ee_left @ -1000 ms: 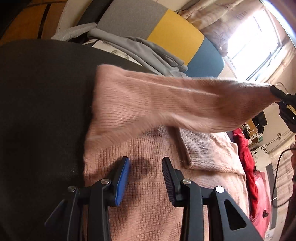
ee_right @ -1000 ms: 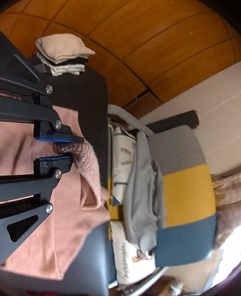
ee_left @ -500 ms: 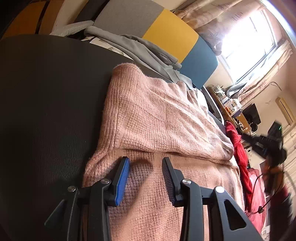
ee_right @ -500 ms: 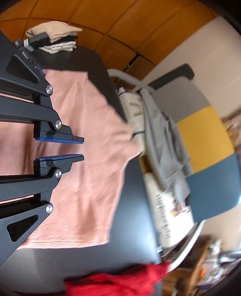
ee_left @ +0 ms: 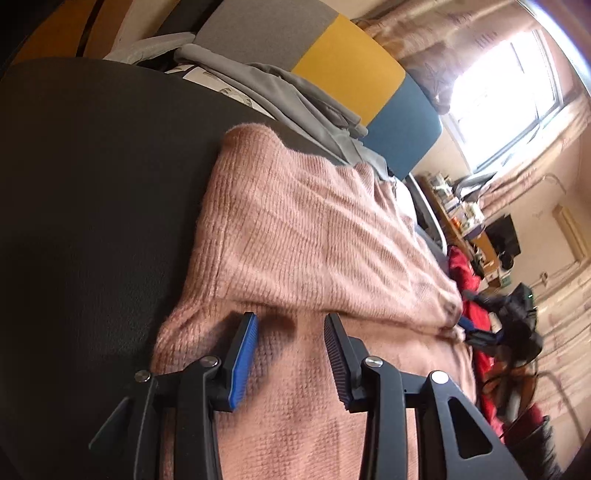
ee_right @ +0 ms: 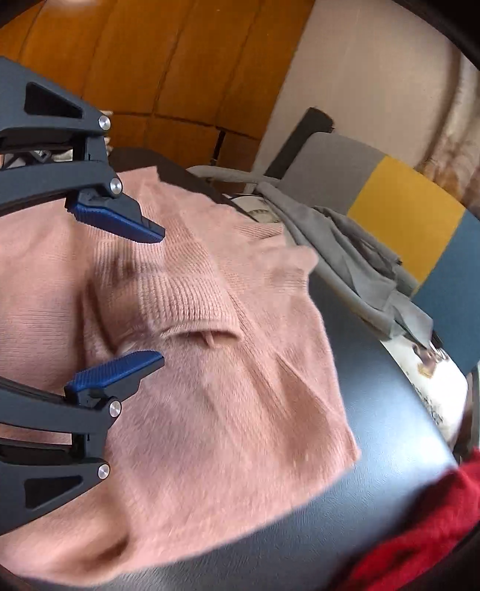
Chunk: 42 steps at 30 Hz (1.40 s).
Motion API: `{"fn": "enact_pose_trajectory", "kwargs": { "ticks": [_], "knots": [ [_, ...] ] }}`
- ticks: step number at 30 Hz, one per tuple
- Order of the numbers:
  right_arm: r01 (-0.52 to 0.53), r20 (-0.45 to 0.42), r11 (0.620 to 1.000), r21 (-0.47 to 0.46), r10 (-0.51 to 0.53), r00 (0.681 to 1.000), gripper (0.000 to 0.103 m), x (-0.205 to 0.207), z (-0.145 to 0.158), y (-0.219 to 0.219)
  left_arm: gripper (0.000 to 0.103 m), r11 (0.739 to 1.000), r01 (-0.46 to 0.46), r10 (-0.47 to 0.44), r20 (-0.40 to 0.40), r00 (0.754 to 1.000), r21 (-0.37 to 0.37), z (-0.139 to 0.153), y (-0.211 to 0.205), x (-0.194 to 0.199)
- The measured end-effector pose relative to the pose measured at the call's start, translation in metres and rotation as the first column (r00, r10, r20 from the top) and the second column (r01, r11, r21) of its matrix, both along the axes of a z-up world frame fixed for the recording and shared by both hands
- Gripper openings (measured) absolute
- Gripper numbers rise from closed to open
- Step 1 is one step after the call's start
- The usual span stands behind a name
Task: Fold clothes
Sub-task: 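Fold the held edge over the sweater body and open the right tool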
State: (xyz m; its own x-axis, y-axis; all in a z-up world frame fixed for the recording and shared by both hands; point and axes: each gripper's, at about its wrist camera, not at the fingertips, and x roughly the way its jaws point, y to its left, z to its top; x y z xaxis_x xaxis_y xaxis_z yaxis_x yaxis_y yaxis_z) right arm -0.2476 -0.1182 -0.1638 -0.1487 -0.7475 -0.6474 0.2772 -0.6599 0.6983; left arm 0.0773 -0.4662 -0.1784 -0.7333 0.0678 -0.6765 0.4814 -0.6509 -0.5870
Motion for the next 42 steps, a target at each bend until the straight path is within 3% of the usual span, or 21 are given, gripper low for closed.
{"fn": "enact_pose_trajectory", "kwargs": {
  "ticks": [1, 3, 4, 6, 8, 10, 12, 15, 18, 20, 23, 25, 29, 34, 36, 38, 39, 42],
  "knots": [
    [-0.026, -0.012, 0.999, 0.027, 0.026, 1.0, 0.058, 0.0, -0.002, -0.008, 0.037, 1.0, -0.006, 0.006, -0.006, 1.0, 0.005, 0.001, -0.001, -0.001],
    [-0.073, -0.027, 0.993, 0.097, 0.076, 0.997, 0.019, -0.001, -0.004, -0.027, 0.037, 1.0, -0.013, 0.013, -0.008, 1.0, 0.006, 0.002, -0.002, -0.005],
    [-0.095, -0.033, 0.986, 0.134, 0.1, 0.994, 0.012, -0.001, -0.005, -0.036, 0.037, 1.0, -0.01, 0.01, -0.009, 1.0, 0.002, 0.003, -0.002, -0.007],
    [-0.112, -0.082, 0.976, 0.187, 0.13, 0.988, 0.011, 0.002, 0.004, -0.043, 0.037, 1.0, 0.006, -0.006, 0.004, 1.0, -0.017, 0.004, 0.002, -0.01],
    [-0.108, -0.127, 0.978, 0.178, 0.132, 0.983, 0.011, 0.004, 0.021, -0.04, 0.037, 0.999, 0.023, -0.02, 0.061, 0.998, -0.045, 0.001, 0.005, -0.014],
    [-0.106, -0.173, 0.978, 0.182, 0.138, 0.975, 0.011, 0.008, 0.039, -0.034, 0.037, 0.998, 0.039, -0.036, 0.056, 0.998, -0.05, -0.001, 0.008, -0.012],
    [-0.101, -0.195, 0.964, 0.246, 0.151, 0.969, 0.011, 0.011, 0.044, -0.031, 0.037, 0.997, 0.058, -0.056, 0.058, 0.997, -0.044, -0.001, 0.009, -0.01],
    [-0.092, -0.166, 0.94, 0.329, 0.153, 0.974, 0.011, 0.01, 0.028, -0.03, 0.037, 0.997, 0.071, -0.069, 0.064, 0.996, -0.038, 0.003, 0.01, -0.006],
    [-0.102, -0.131, 0.941, 0.322, 0.151, 0.98, 0.017, 0.009, 0.009, -0.025, 0.037, 0.996, 0.091, -0.089, 0.059, 0.994, -0.021, 0.012, 0.012, -0.001],
    [-0.08, -0.129, 0.955, 0.286, 0.121, 0.984, 0.023, 0.008, 0.006, -0.018, 0.037, 0.994, 0.104, -0.105, -0.001, 0.995, -0.031, 0.029, 0.012, 0.005],
    [0.003, -0.213, 0.952, 0.305, 0.065, 0.975, 0.038, 0.014, 0.021, -0.006, 0.037, 0.991, 0.095, -0.101, -0.061, 0.993, -0.093, 0.053, 0.005, 0.002],
    [0.055, -0.305, 0.943, 0.327, 0.05, 0.951, 0.039, 0.022, 0.039, -0.001, 0.037, 0.988, 0.084, -0.095, -0.081, 0.992, -0.13, 0.064, -0.002, -0.007],
    [0.01, -0.411, 0.944, 0.331, 0.135, 0.902, 0.043, 0.036, 0.064, -0.015, 0.037, 0.982, 0.072, -0.083, -0.06, 0.995, -0.176, 0.069, -0.017, -0.046],
    [-0.113, -0.423, 0.898, 0.425, 0.308, 0.852, 0.045, 0.046, 0.053, -0.064, 0.038, 0.971, 0.088, -0.086, 0.019, 0.996, -0.221, 0.053, -0.033, -0.099],
    [-0.134, -0.391, 0.88, 0.455, 0.332, 0.858, 0.045, 0.038, 0.039, -0.076, 0.038, 0.969, 0.074, -0.046, 0.122, 0.991, -0.235, 0.031, -0.042, -0.111],
    [-0.143, -0.354, 0.867, 0.478, 0.339, 0.872, 0.045, 0.027, 0.025, -0.084, 0.035, 0.966, 0.081, -0.019, 0.244, 0.969, -0.247, 0.005, -0.05, -0.121],
    [-0.131, -0.342, 0.858, 0.497, 0.332, 0.879, 0.045, 0.02, 0.017, -0.088, 0.035, 0.964, 0.066, -0.011, 0.207, 0.978, -0.258, 0.002, -0.052, -0.117],
    [-0.112, -0.331, 0.86, 0.499, 0.308, 0.892, 0.046, 0.001, 0.002, -0.091, 0.035, 0.949, 0.079, -0.009, 0.225, 0.974, -0.305, 0.003, -0.047, -0.114]
  ]
}}
